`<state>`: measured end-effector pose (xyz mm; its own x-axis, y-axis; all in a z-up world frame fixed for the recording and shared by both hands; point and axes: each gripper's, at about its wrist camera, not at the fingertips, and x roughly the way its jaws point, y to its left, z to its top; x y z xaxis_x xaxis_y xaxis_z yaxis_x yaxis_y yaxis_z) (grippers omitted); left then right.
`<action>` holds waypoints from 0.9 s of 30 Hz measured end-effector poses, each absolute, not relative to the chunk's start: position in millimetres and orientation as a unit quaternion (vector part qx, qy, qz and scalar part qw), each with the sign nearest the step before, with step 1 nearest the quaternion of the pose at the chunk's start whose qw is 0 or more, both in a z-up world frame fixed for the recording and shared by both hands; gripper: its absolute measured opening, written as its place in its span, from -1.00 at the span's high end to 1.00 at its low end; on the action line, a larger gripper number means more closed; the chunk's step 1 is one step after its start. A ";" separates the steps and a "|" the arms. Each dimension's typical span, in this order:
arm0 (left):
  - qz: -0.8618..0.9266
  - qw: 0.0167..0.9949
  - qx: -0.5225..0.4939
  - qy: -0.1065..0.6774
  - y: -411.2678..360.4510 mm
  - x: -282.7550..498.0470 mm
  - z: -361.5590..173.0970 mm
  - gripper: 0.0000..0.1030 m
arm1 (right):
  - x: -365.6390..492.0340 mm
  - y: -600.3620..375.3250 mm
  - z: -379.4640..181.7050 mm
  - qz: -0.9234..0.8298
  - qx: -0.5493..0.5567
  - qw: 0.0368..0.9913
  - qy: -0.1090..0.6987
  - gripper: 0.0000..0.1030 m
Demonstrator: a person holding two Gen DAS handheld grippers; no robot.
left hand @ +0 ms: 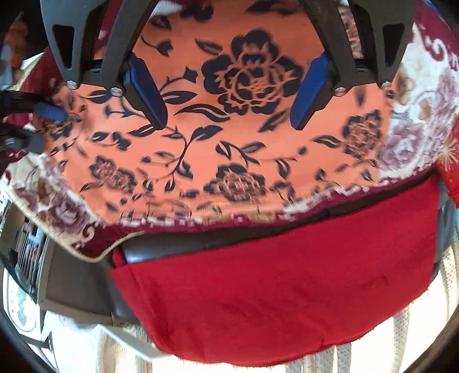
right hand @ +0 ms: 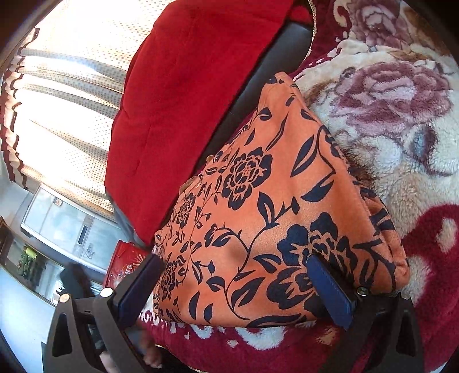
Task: Fold small clothes
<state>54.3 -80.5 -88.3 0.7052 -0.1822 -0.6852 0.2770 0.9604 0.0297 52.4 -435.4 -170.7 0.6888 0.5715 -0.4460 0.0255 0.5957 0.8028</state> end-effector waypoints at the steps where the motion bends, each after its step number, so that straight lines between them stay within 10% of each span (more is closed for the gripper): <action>1: -0.120 0.912 0.074 0.384 -83.8 61.2 -102.1 -0.72 | 52.7 -434.6 -170.4 0.166 0.416 0.819 0.358 -0.99; 27: -0.122 0.914 0.064 0.382 -71.9 64.5 -108.3 -0.89 | 64.1 -397.2 -163.4 0.126 0.331 0.857 0.375 -0.99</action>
<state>64.5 -71.9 -108.3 0.6793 -0.1731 -0.7131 0.2712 0.9622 0.0249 64.1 -397.2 -163.4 0.6876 0.4639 -0.5586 0.0324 0.7489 0.6619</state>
